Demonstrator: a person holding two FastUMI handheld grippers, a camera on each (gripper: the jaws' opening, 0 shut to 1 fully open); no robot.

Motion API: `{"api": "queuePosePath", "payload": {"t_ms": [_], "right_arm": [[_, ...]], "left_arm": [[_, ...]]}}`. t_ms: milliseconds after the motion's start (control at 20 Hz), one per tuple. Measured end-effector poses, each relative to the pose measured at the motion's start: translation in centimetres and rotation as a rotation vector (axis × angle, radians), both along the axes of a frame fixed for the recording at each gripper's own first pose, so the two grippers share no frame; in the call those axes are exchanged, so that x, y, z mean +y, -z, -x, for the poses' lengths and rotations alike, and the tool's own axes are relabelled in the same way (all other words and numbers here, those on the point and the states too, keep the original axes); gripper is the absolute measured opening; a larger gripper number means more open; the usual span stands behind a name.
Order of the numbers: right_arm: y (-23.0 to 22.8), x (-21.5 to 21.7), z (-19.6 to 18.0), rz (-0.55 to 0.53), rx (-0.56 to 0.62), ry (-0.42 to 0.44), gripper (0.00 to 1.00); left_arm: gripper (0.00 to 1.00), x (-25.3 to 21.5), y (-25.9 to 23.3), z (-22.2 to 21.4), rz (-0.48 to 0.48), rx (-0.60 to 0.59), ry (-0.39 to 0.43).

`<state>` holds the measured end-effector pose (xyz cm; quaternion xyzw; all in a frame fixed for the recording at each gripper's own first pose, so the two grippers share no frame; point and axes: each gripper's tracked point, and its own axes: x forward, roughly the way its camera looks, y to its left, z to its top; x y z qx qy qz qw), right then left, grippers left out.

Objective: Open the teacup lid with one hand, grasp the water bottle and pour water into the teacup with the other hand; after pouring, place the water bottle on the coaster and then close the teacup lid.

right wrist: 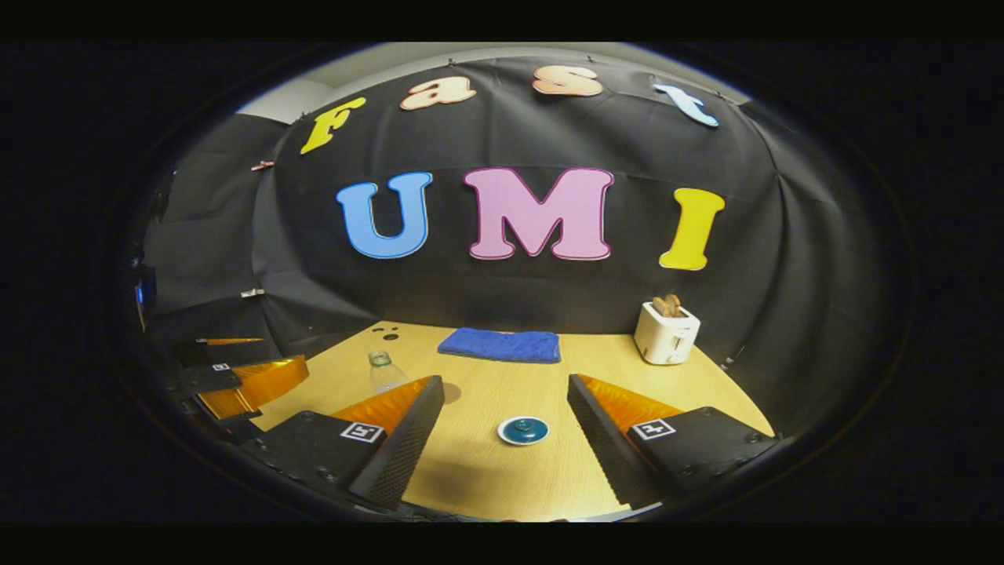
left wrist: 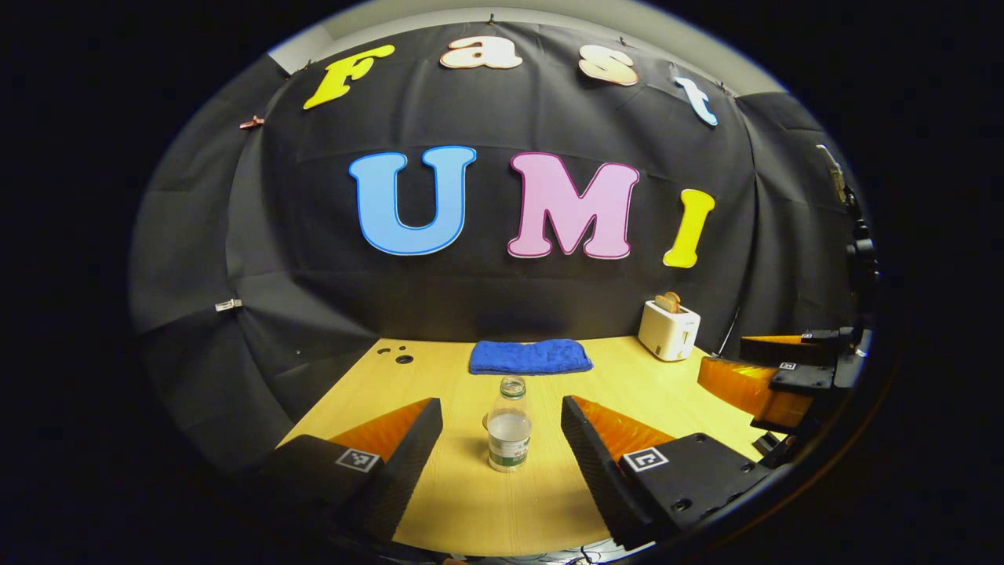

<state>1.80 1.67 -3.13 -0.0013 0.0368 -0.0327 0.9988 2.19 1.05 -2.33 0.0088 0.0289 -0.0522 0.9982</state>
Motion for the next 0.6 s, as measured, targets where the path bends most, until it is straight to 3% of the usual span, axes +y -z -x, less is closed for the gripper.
{"api": "queuePosePath", "payload": {"t_ms": [300,600], "right_arm": [[4.2,-2.0,-3.5,0.036,0.047,0.011,0.98],[10.6,-3.5,-8.5,0.108,0.084,-0.009,0.98]], "left_arm": [[0.97,0.0,2.7,-1.5,-0.033,0.030,0.002],[0.97,-0.8,10.8,-3.9,0.011,0.140,0.021]]}}
